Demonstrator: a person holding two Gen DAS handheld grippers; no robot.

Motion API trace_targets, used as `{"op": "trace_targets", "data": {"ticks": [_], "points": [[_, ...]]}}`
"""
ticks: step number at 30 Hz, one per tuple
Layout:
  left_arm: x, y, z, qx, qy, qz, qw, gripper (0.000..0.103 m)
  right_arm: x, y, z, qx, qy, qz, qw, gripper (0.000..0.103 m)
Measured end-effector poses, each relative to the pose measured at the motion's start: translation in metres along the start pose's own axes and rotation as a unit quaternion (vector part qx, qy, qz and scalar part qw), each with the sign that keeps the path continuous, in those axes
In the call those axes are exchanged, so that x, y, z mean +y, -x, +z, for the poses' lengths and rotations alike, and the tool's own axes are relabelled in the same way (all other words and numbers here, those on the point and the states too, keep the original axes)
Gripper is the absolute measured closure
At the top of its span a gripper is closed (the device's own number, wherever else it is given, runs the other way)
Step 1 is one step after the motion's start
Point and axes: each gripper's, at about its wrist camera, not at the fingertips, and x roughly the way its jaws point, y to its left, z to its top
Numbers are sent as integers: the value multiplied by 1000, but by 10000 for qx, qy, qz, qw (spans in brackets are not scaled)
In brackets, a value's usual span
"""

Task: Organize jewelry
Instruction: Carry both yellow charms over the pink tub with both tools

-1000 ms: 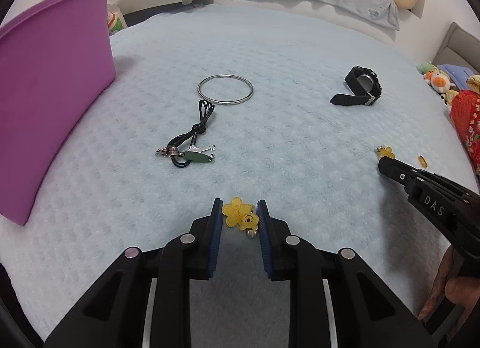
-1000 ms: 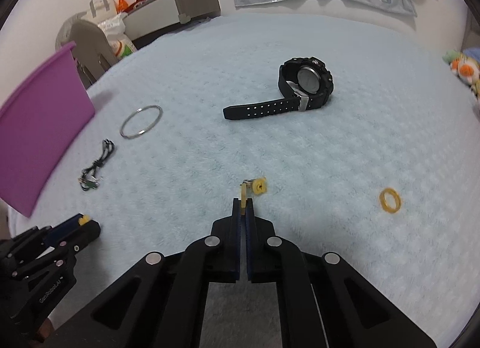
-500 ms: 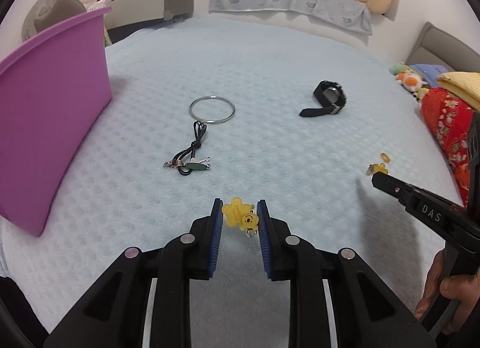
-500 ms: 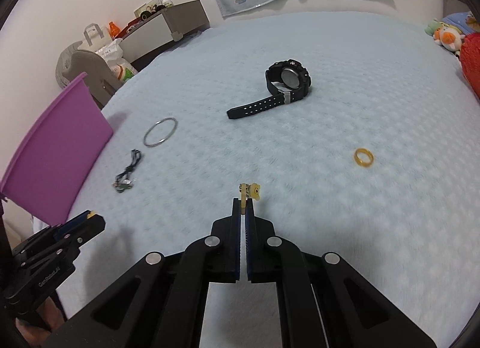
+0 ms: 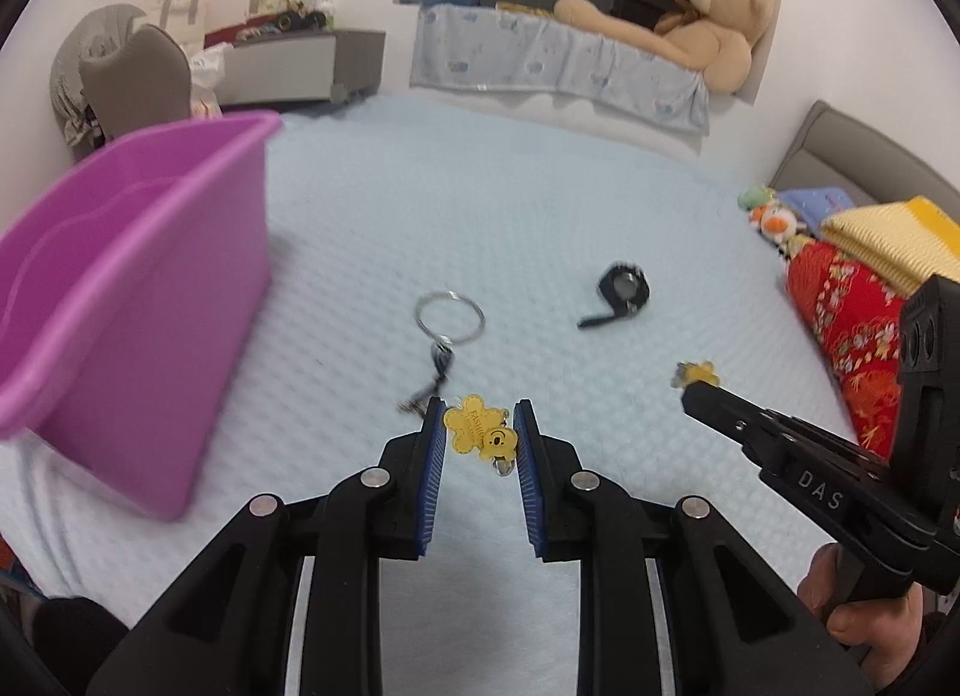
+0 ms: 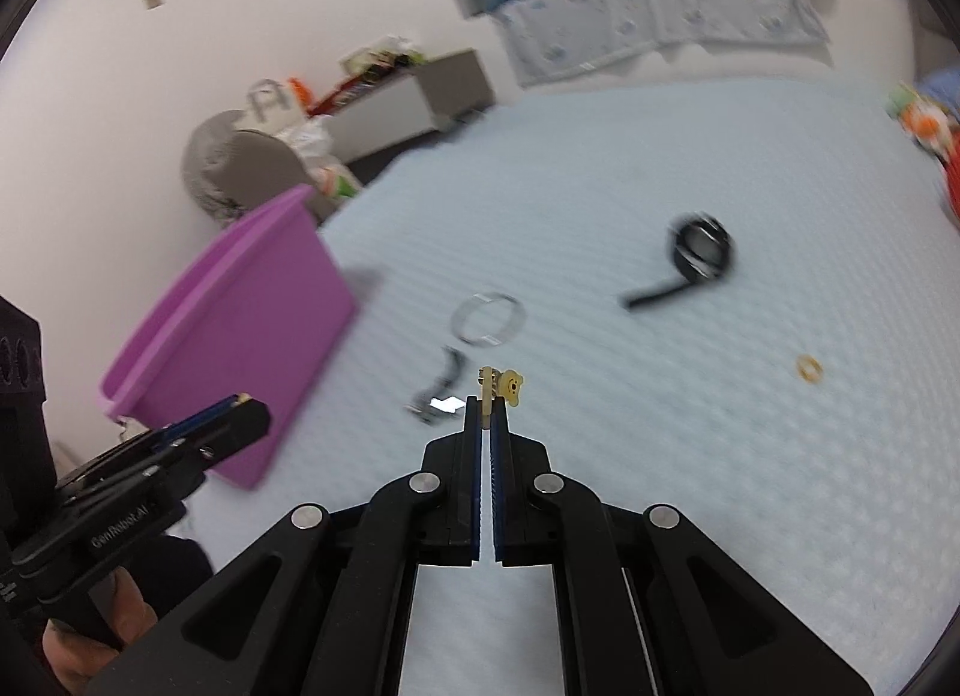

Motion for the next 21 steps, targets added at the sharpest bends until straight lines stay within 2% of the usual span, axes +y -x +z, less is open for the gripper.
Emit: {"op": "trace_targets", "data": {"ticks": [4,9,13,21], "points": [[25,20,21,-213,-13,122,9997,80,46,-3,22,-89,249,332,9991,100],[73,42,48,-441,213,348,9982,80,107,-22,48,-120,590,721,9956,100],[113,60,65,-617,297,659,9955,80,163,-45,69,-76,912,1099,9897,100],[204,63,81,-539,883,918,9904,80,242,-103,91,437,1390,1437,9788,100]]}}
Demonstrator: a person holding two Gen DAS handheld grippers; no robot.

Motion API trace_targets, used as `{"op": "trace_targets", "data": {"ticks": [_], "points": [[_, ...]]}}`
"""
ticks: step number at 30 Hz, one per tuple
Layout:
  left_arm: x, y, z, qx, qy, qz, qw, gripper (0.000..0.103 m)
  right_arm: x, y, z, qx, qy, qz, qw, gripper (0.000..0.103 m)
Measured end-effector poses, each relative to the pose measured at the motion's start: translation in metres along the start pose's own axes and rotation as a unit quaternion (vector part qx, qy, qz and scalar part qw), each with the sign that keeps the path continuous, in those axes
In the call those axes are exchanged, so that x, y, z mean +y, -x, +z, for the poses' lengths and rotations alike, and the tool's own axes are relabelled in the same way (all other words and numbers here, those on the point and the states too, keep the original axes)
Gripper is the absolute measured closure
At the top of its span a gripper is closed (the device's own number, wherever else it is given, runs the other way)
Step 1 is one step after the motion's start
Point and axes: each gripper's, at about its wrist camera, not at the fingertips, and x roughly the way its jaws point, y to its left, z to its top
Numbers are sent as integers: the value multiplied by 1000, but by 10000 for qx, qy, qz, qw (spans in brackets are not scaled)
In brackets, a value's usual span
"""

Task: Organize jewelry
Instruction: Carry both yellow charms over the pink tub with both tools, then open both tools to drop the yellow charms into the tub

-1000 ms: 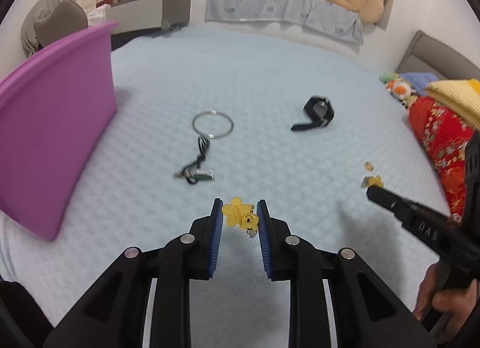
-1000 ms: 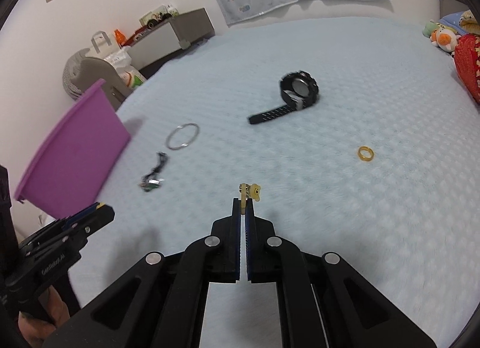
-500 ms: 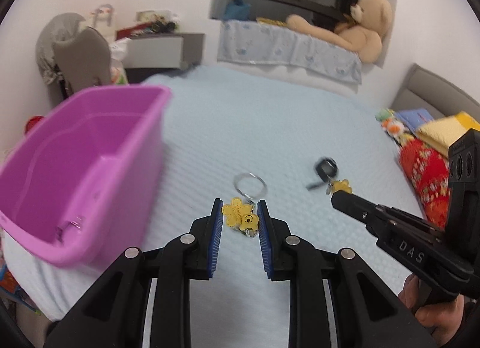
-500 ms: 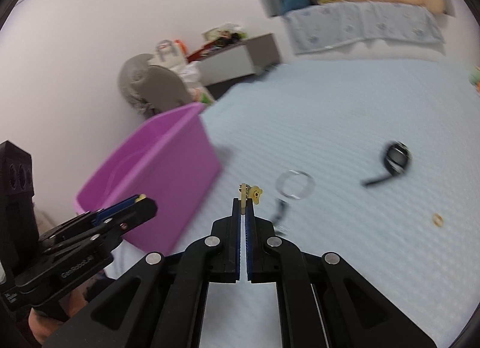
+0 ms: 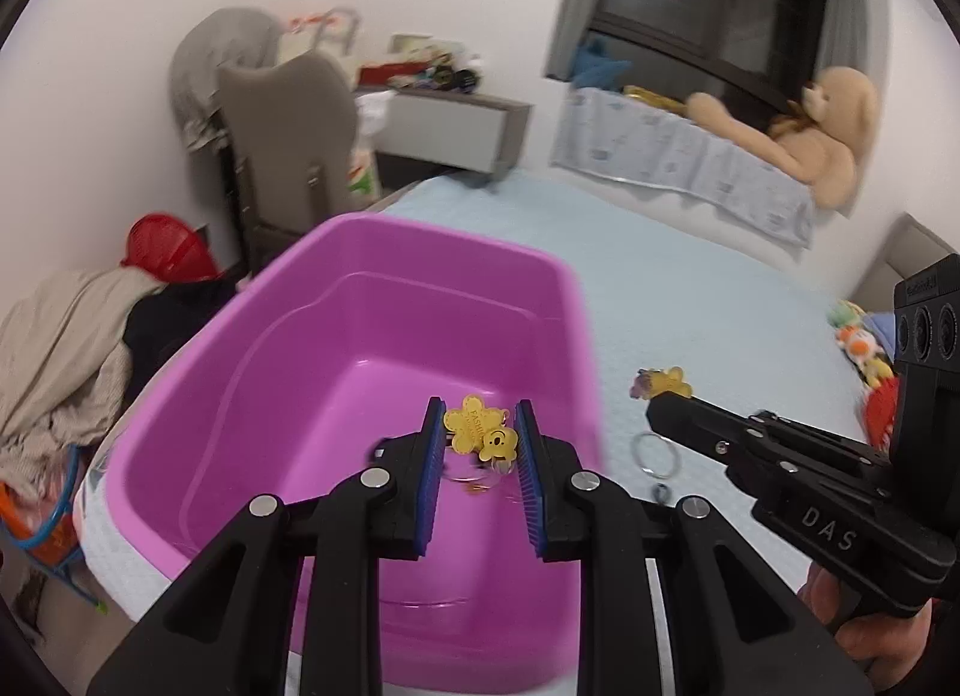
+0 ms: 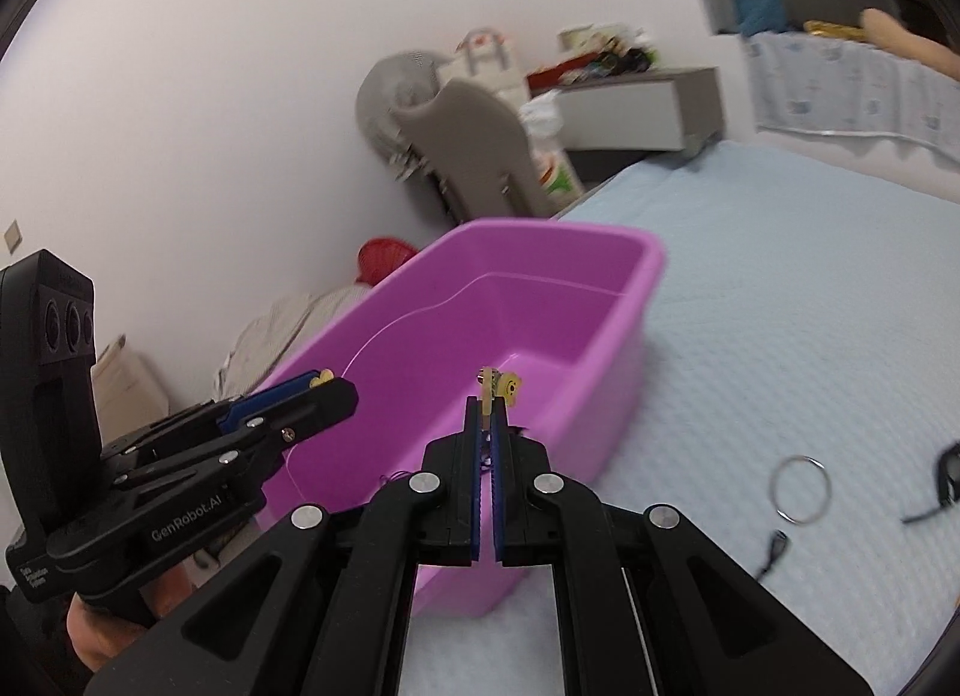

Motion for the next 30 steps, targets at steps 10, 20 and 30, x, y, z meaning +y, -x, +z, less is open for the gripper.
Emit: {"op": "trace_targets", "data": {"ticks": [10,20,30], "points": [[58,-46,7,677,366,284,9966,80,25,-84,22,952,220,-8,9952,100],[71,-66,-4,1157,414,601,9906,38,26,-117,28,1254,332,-437,9906,91],[82,-52,-5,991,539,827,9902,24,25,-110,25,1153,418,-602,9906,62]]}}
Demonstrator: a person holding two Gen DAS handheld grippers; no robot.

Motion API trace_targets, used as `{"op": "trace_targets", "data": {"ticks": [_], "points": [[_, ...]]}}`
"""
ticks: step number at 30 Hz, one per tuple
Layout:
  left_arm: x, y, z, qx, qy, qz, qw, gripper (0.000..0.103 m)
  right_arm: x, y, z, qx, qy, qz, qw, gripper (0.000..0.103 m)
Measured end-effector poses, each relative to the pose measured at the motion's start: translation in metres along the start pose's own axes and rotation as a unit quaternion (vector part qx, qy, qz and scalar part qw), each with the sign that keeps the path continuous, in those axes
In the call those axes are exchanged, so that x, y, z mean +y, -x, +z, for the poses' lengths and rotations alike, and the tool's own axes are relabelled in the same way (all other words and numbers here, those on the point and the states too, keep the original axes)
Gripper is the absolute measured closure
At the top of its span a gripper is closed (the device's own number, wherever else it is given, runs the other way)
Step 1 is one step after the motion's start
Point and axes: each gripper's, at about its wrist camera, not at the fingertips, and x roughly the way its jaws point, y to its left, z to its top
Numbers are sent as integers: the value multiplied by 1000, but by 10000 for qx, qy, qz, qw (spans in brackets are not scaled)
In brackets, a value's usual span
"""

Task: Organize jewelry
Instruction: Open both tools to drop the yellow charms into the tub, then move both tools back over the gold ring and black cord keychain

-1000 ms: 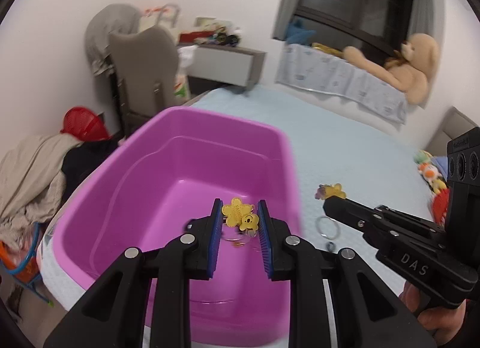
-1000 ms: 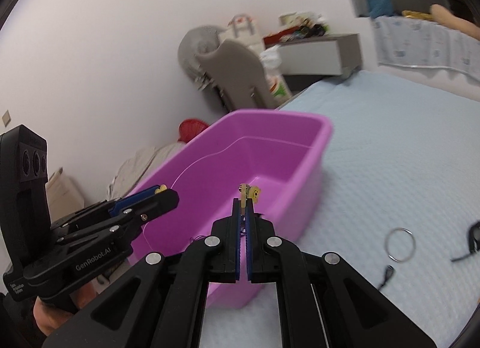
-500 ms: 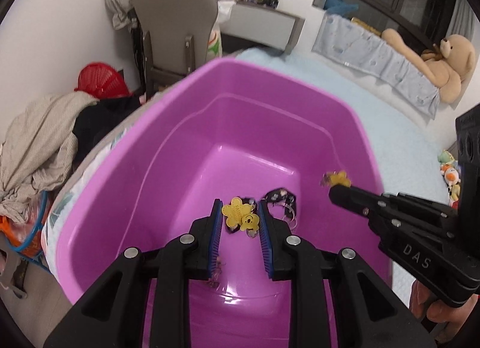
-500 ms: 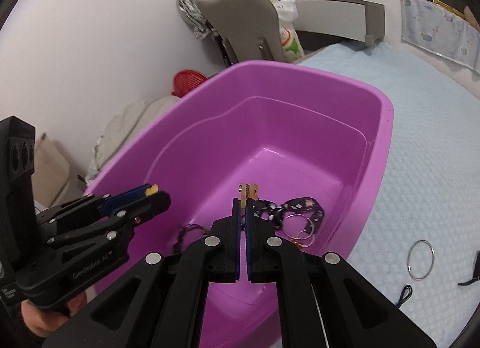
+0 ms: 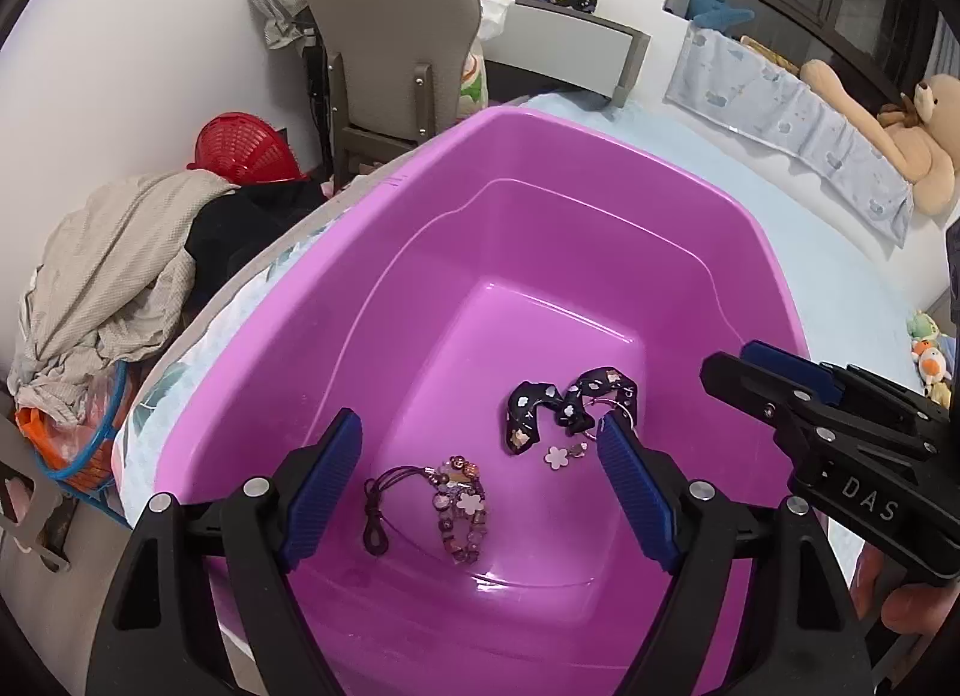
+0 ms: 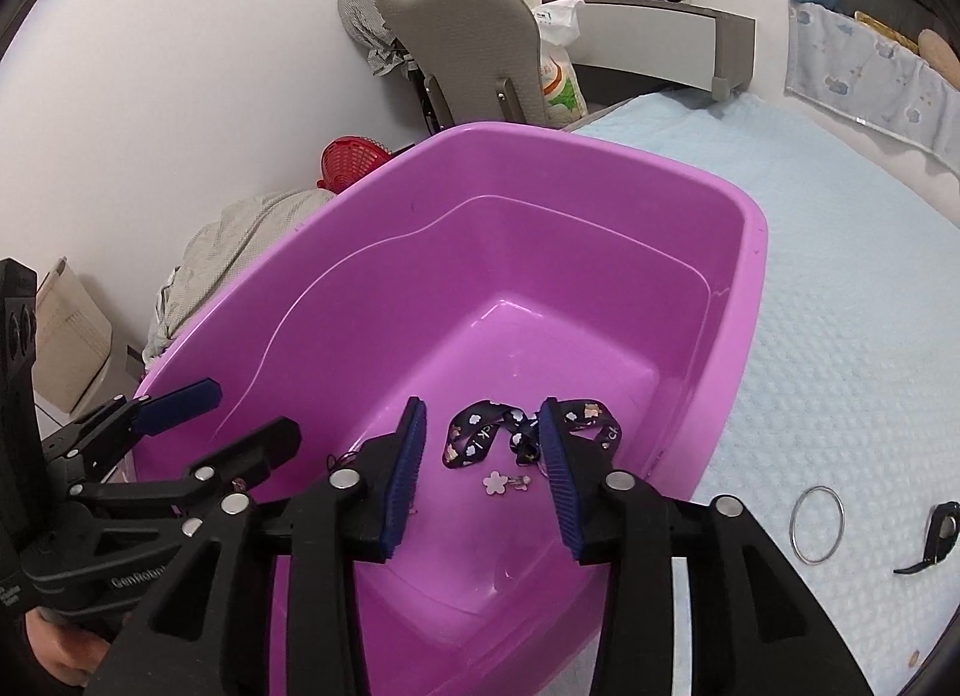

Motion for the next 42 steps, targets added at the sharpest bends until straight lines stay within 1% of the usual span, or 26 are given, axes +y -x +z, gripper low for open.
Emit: {"op": "trace_targets", "data": {"ticks": [6,14,17,24,26,29,35,42], "points": [[-1,5,-2,-21,46,0,10000,24,-3,6,-6,-45,-89,11,9999,62],[-6,14,-5,-65,-34,45,10000,24,-3,16,-9,-95,-142,64,9998,61],[-8,20,-5,-90,-59,73,9999,24,-2,19,-11,-116,-150,67,9998,59],[-15,34,-9,-129,-139,122,9997,24,-3,30,-20,-139,-237,118,9996,58],[-18,37,-11,-127,-155,115,9997,24,-4,35,-24,-156,-256,139,9995,58],[-23,41,-15,-117,-178,89,9997,24,-6,45,-31,-218,-317,170,9991,54],[-41,49,-29,-38,-283,-35,9996,24,-15,67,-52,-331,-498,192,9980,54],[-69,69,-45,-114,-451,-274,9985,24,-44,104,-89,-509,-931,61,9943,53]]}}
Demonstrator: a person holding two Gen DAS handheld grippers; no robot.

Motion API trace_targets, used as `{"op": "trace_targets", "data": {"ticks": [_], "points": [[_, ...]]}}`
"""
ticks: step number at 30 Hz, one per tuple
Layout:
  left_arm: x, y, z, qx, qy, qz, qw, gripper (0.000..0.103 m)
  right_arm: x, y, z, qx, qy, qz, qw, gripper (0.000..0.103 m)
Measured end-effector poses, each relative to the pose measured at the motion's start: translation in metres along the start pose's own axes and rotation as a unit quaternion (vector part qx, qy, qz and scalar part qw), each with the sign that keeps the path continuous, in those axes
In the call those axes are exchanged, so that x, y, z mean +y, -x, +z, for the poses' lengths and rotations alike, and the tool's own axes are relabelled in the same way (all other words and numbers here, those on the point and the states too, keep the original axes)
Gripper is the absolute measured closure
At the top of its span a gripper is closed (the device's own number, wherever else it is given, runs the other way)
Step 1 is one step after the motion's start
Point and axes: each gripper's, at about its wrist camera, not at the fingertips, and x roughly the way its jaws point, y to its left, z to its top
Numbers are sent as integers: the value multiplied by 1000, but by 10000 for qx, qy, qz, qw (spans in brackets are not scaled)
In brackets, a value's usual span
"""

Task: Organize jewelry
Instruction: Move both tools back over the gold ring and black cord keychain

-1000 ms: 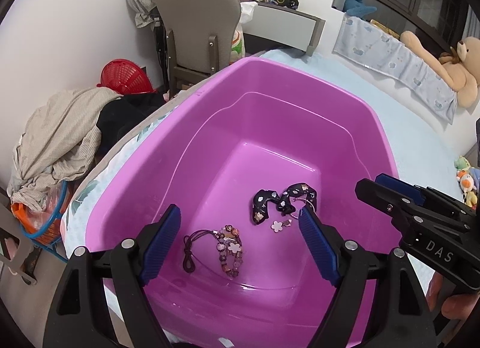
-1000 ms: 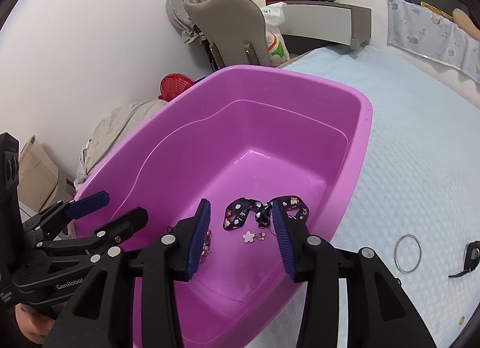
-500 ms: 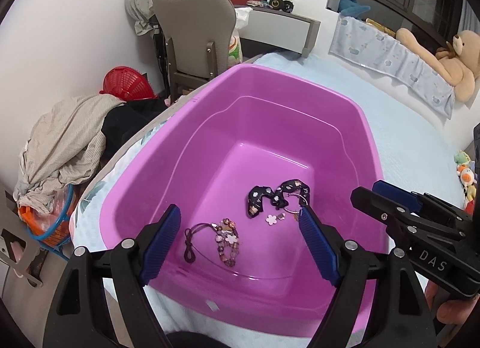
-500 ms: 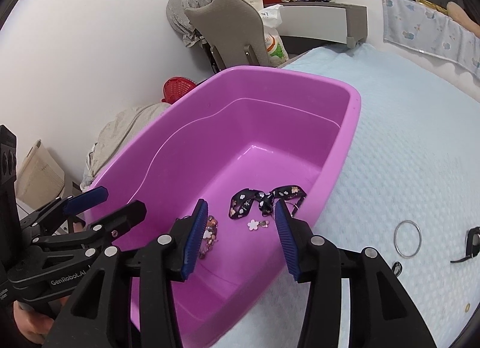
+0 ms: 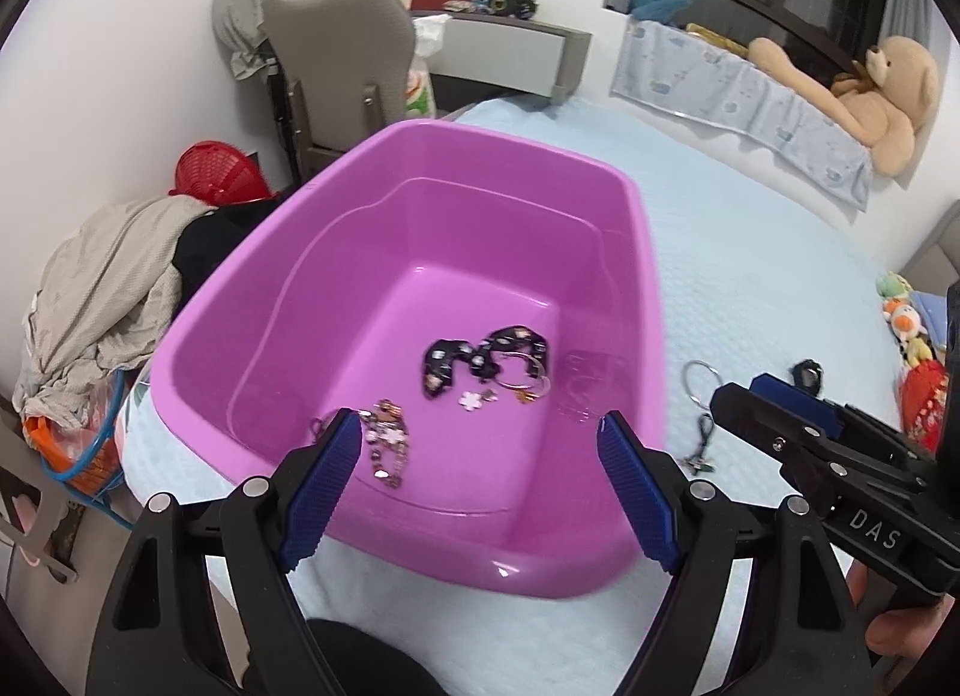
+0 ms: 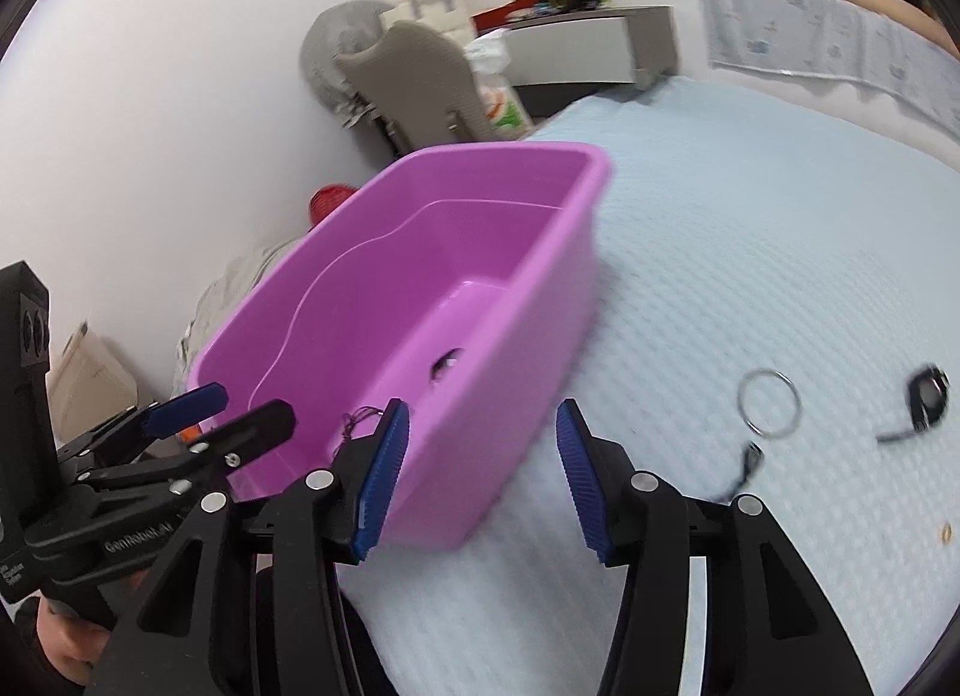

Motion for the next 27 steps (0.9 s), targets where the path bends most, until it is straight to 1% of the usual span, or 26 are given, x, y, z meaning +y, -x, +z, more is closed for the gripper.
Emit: {"op": "trace_targets", "data": {"ticks": [2,6,10,13,14,17,18,21,23,27], "points": [[-9,7,-5,-27,-42,-90,9999,22,-11,13,-8,-83,-127,-31,9999,52],[-35,22,-17,-118,-185,-303,9993,22,-34,44,-33,-272,-347,-207,9988,50],[-60,31,-30,-131,-296,-521,9981,21,-63,77,-70,-381,-591,-388,9968,50],[-81,32,-42,-120,-363,-664,9971,19,-88,99,-97,-397,-799,-623,9941,49],[-88,30,-46,-89,-398,-697,9967,19,-97,108,-107,-400,-869,-740,9927,47],[-110,21,-58,28,-508,-797,9955,19,-124,129,-135,-376,-1074,-1032,9881,47],[-116,19,-62,62,-542,-827,9951,19,-129,132,-140,-370,-1115,-1082,9872,47],[-133,7,-73,221,-605,-994,9930,19,-154,150,-164,-389,-1332,-1403,9803,44],[-143,-3,-79,330,-641,-1106,9912,19,-169,160,-176,-408,-1461,-1570,9759,42],[-157,-21,-85,424,-726,-1161,9897,18,-194,166,-193,-349,-1707,-1777,9685,41]]}}
